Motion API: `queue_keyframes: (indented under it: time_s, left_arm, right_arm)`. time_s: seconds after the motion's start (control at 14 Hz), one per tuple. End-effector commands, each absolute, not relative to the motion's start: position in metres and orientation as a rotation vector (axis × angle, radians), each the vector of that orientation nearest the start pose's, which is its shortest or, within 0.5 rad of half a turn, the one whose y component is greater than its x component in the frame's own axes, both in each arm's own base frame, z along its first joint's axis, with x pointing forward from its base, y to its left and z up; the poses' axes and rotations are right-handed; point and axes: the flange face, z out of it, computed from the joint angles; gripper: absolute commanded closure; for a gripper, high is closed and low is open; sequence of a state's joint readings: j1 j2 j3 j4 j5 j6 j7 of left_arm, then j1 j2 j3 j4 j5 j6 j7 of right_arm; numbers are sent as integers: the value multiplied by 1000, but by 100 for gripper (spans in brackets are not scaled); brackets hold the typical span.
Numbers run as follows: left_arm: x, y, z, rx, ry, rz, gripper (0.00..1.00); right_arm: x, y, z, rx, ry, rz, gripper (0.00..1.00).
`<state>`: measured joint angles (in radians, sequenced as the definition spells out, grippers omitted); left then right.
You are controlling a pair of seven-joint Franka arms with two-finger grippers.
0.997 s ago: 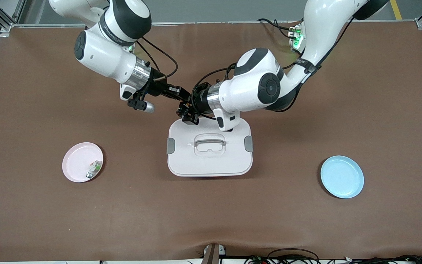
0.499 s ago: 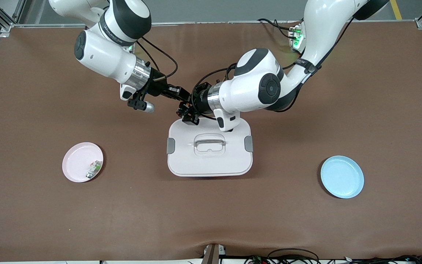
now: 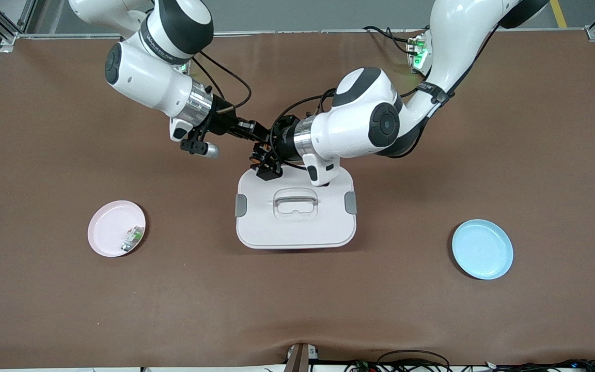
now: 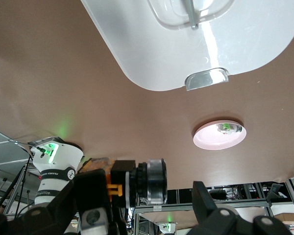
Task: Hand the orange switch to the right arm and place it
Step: 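Carry the switch to the white plate while the left gripper withdraws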
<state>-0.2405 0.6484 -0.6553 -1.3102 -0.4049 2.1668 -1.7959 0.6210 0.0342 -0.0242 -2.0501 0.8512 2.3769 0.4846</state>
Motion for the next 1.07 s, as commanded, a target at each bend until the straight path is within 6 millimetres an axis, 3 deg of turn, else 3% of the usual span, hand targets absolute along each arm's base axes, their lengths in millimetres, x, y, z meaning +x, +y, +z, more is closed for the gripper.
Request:
queue_keyframes:
  time_s: [0.0,0.14,0.28,0.43,0.57,0.85,1.0]
  left_arm:
    - [552,-489,488,-2878,-1972,1090,0]
    - [573,-458,498,-2938,-1972,1030,0]
    - [587,-428,508,-2997,-1911,983,0]
    - [594,-410,520,-3078,-1863,907,0]
    - [603,-394,518,-3126,-1812,772,0]
    - [613,-365,522,-3220,-1557,363,0]
    - [627,-330,522,-3289,-1356,267,0]
  right_arm:
    - [485,328,461,-2365,502,144,100]
    - [490,314,460,-2385,417,161,100]
    - [498,285,457,-2421,262,163,100]
    - [506,248,458,-2516,87,151,100]
    - [513,221,464,-2618,-116,131,100]
    - [524,175,457,-2765,-428,92,100]
    - [531,144,451,-2830,-602,76,100]
